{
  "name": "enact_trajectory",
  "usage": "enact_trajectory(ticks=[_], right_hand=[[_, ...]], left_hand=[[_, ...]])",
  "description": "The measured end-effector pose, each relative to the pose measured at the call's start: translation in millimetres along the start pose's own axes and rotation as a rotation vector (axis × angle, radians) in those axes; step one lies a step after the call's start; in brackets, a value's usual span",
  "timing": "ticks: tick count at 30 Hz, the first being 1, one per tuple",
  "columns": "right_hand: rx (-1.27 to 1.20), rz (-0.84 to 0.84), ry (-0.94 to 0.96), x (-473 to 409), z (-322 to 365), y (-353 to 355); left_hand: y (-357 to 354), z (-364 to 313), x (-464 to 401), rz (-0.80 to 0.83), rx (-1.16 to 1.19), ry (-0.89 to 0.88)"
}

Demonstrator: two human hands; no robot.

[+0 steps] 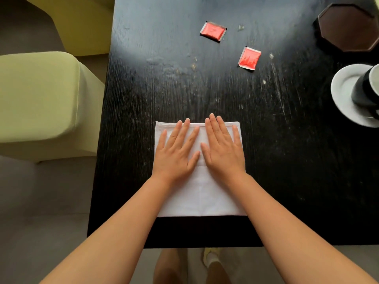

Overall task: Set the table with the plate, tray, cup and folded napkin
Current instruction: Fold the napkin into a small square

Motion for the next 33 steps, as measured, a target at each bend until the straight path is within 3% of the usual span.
enact_trajectory(ticks=[9, 12, 16, 21, 25, 33], right_hand=[[0.087, 0.026, -0.200, 13.0, -52.3, 21.0], [0.051, -0.078, -0.265, 33.5, -37.1, 26.7], [0.039, -0.071, -0.015, 88.2, 8.2, 12.2], [0.113, 0.081, -0.013, 112.4, 16.6, -2.1], [0.113, 0.101, 0.045, 111.1, 2.7, 0.9], [0.156, 0.121, 0.005, 121.1, -45.4, 11.7]], left_hand=[[0.6, 29.6, 25.6, 0.102, 0.025, 0.231], [13.5, 13.9, 35.3, 0.019, 0.157, 0.348], [19.0, -40.1, 61.5, -0.118, 0.186, 0.144], [-5.9, -62.2, 86.0, 0.088, 0.123, 0.067], [-10.6, -47.5, 92.4, 0.113, 0.072, -0.010], [-4.8, -6.0, 117.7, 0.138, -0.010, 0.085]])
Point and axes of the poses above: each hand's wrist, its own x-axis away from the middle knuckle, its own y-axis out of the back of the hand, z = x × y, the point moved 1 cm from there along -x, towards the middle knuckle, and after that the axes turned 4 degrees about -x, right-handed, at the moved point
